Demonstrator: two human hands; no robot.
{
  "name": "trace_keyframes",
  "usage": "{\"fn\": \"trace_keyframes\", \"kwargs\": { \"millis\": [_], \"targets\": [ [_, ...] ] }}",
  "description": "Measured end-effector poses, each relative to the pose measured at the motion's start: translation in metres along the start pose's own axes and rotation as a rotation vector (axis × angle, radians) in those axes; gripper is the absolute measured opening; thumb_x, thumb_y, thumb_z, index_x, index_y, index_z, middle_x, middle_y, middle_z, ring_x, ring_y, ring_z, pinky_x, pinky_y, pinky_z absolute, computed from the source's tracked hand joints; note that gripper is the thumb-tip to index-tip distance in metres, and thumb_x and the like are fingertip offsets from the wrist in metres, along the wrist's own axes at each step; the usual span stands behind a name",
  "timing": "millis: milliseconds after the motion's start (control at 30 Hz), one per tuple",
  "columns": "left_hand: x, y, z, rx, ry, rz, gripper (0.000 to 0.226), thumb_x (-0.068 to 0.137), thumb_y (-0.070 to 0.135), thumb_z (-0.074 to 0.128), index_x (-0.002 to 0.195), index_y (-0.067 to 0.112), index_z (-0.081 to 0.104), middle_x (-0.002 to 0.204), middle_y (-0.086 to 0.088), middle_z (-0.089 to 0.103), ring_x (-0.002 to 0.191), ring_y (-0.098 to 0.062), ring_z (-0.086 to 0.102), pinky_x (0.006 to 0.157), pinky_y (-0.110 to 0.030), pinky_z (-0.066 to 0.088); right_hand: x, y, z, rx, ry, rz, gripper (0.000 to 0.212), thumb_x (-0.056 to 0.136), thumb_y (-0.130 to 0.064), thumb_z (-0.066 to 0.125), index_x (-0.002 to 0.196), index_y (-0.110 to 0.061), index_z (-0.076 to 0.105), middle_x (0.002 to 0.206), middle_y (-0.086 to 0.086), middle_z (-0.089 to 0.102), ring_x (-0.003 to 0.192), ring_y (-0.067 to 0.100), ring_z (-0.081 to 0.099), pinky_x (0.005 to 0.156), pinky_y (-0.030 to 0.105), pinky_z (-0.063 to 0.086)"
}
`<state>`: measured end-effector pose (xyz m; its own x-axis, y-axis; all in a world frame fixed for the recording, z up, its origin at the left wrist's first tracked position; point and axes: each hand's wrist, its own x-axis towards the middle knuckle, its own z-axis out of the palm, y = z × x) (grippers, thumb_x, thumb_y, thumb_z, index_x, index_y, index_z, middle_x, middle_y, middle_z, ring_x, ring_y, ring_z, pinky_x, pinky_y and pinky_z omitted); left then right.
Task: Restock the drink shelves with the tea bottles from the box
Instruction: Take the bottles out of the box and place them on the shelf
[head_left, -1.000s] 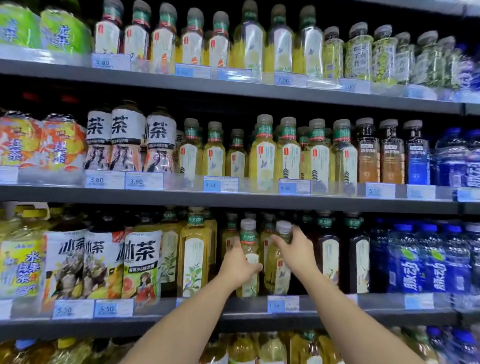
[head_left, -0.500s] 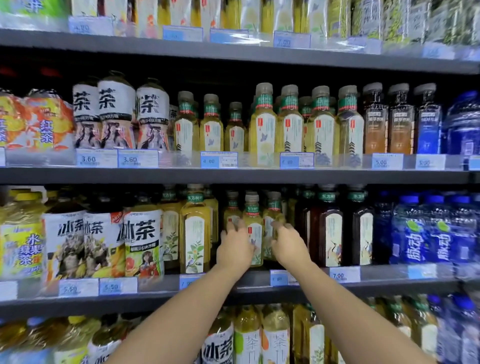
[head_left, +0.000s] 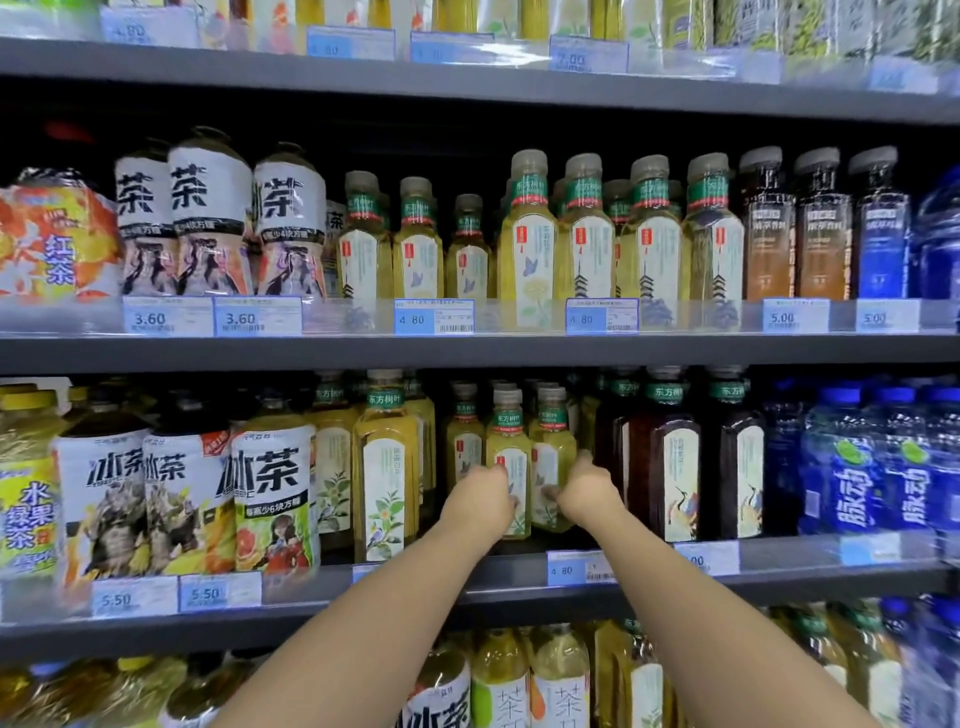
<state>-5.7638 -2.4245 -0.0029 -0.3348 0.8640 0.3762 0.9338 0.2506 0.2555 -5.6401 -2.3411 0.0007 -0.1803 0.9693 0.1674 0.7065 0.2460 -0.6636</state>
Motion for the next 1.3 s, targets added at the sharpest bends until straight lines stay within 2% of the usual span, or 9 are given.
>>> {"fn": "trace_keyframes", "kwargs": {
  "millis": [100,267,333,400,533,667,900,1133,1300],
  "targets": [
    [0.012,-0.004,0.002,0.018,-0.064,-0.032,0.033,0.1,0.025,0.054,0.127,0.007,0.054,0.12,-0.015,0.053,0.1,-0.028,0.06,0.084,-0.035,0.053,0.007,0.002,-0.003,-0.185,0.007,-0.001,0.036,0.094,-0.017,0.058,0.129,-0.008,0.056,0.118,0.014,0.06,0.104,0.03,0.063,0.088,0.038,0.056],
    [0.026,-0.002,0.006,0.009,-0.106,-0.064,0.031,0.098,0.026,0.055,0.126,0.011,0.057,0.107,-0.009,0.053,0.091,-0.023,0.057,0.081,-0.035,0.054,0.003,0.006,0.003,-0.475,0.095,-0.172,0.026,0.095,-0.014,0.055,0.12,-0.011,0.056,0.107,0.01,0.058,0.098,0.028,0.062,0.075,0.036,0.052],
    [0.028,-0.001,0.007,0.0,-0.114,-0.064,0.029,0.098,0.028,0.056,0.122,0.013,0.059,0.109,-0.008,0.052,0.093,-0.023,0.058,0.085,-0.037,0.055,0.005,0.006,0.007,-0.533,0.064,-0.253,0.023,0.095,-0.018,0.054,0.118,-0.015,0.057,0.096,0.006,0.057,0.092,0.026,0.062,0.079,0.039,0.054],
    [0.029,0.0,0.009,-0.018,-0.113,-0.044,0.026,0.097,0.032,0.056,0.117,0.015,0.06,0.109,-0.008,0.055,0.094,-0.023,0.059,0.086,-0.038,0.056,0.008,0.007,0.01,-0.561,0.039,-0.335,0.022,0.097,-0.024,0.05,0.117,-0.019,0.056,0.102,0.005,0.059,0.093,0.026,0.061,0.085,0.042,0.052],
    [0.028,0.0,0.017,-0.105,-0.113,0.065,0.014,0.098,0.029,0.055,0.105,0.021,0.064,0.101,-0.003,0.056,0.09,-0.019,0.058,0.084,-0.035,0.055,0.016,0.011,0.009,-0.592,0.06,-0.377,0.021,0.095,-0.021,0.051,0.115,-0.018,0.054,0.108,0.007,0.06,0.096,0.028,0.061,0.074,0.035,0.047],
    [0.032,0.007,0.023,-0.125,-0.129,0.132,0.022,0.099,0.027,0.052,0.115,0.024,0.065,0.103,-0.002,0.056,0.088,-0.018,0.057,0.078,-0.033,0.054,0.019,0.008,0.005,-0.615,0.037,-0.351,0.024,0.091,-0.013,0.053,0.114,-0.018,0.054,0.108,0.01,0.06,0.091,0.028,0.059,0.068,0.034,0.046],
    [0.024,0.013,0.022,-0.078,-0.134,0.213,0.027,0.098,0.025,0.052,0.122,0.018,0.064,0.115,-0.005,0.06,0.097,-0.019,0.058,0.076,-0.028,0.048,0.007,0.009,0.0,-0.61,0.011,-0.33,0.029,0.091,-0.012,0.057,0.12,-0.014,0.054,0.108,0.01,0.056,0.093,0.028,0.06,0.076,0.038,0.055],
    [-0.024,0.002,-0.014,-0.06,-0.008,0.218,0.021,0.094,0.029,0.053,0.107,0.025,0.068,0.109,0.001,0.066,0.093,-0.019,0.062,0.081,-0.043,0.057,-0.046,0.001,-0.016,-0.515,0.197,-0.444,0.017,0.091,-0.012,0.054,0.106,-0.014,0.062,0.096,0.006,0.062,0.075,0.024,0.058,0.061,0.033,0.048],
    [-0.082,0.0,-0.025,-0.046,0.184,0.264,0.016,0.095,0.017,0.054,0.108,0.017,0.063,0.107,-0.001,0.055,0.098,-0.021,0.055,0.081,-0.042,0.054,-0.108,0.004,-0.021,-0.383,0.262,-0.566,0.008,0.095,-0.016,0.051,0.097,-0.014,0.059,0.094,0.004,0.06,0.075,0.025,0.059,0.062,0.035,0.051]
  ]
}}
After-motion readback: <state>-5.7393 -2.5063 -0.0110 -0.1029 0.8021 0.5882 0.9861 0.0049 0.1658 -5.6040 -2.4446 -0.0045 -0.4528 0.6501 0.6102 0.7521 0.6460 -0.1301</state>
